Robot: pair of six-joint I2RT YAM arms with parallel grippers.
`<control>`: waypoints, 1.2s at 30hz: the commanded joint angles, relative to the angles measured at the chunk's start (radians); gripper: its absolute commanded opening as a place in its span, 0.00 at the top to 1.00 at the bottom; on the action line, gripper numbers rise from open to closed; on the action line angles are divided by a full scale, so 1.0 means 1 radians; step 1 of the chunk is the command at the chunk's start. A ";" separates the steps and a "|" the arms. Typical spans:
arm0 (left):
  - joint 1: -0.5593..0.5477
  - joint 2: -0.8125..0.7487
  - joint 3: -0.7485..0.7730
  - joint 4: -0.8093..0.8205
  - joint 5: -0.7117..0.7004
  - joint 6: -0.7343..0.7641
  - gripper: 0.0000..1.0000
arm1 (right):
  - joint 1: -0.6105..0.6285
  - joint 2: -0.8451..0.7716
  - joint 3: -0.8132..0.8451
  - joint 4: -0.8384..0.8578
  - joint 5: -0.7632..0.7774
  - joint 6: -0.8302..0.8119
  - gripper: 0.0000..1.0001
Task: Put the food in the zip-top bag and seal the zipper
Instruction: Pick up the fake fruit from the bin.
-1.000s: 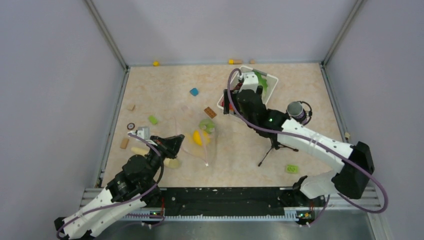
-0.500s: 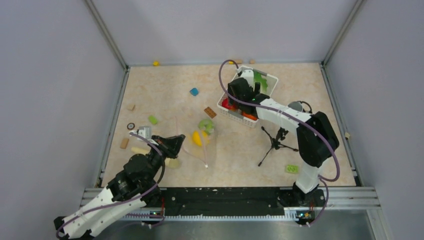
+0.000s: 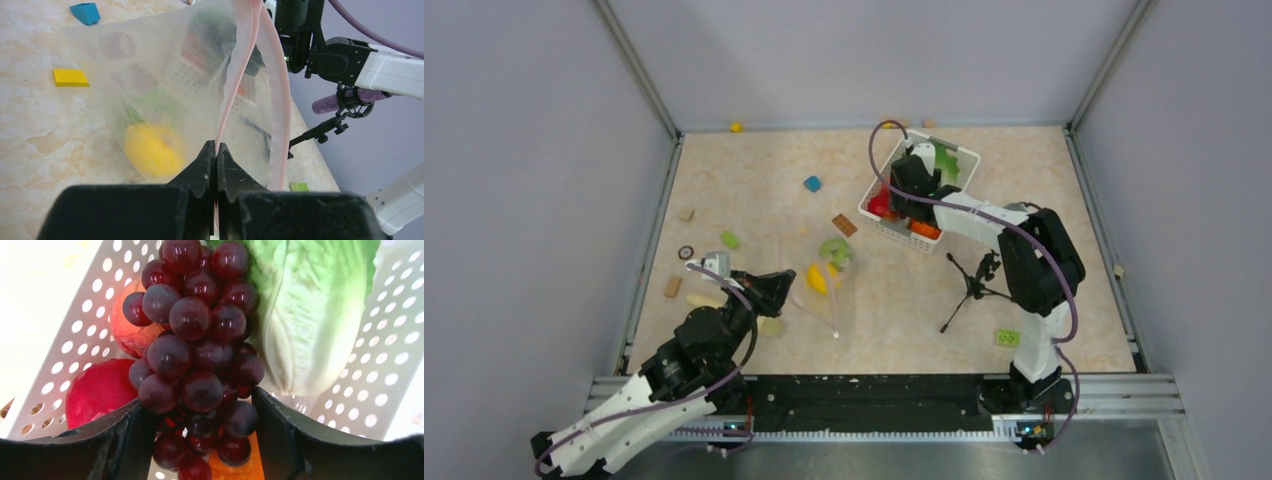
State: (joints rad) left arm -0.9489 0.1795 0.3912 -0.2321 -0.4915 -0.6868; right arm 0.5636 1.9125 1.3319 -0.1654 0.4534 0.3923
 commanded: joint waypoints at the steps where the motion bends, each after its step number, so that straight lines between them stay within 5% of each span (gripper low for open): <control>1: 0.002 0.006 0.034 0.046 -0.009 0.013 1.00 | -0.019 0.027 0.051 0.060 -0.036 0.020 0.43; 6: 0.002 0.008 0.034 0.046 -0.009 0.014 1.00 | -0.019 -0.007 0.026 0.076 -0.022 0.023 0.77; 14: 0.002 0.016 0.037 0.046 -0.006 0.013 1.00 | -0.019 -0.161 -0.089 0.145 -0.021 -0.012 1.00; 26: 0.002 0.083 0.026 0.075 -0.027 0.020 1.00 | -0.019 -0.475 -0.207 0.231 -0.157 -0.054 1.00; 36: 0.002 0.091 0.028 0.084 0.007 0.016 1.00 | -0.018 -0.729 -0.258 0.236 -0.629 0.061 1.00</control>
State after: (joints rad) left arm -0.9489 0.2756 0.3912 -0.2119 -0.5030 -0.6792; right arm 0.5552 1.2964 1.0843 0.0055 0.0666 0.3935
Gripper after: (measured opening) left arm 0.018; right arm 0.232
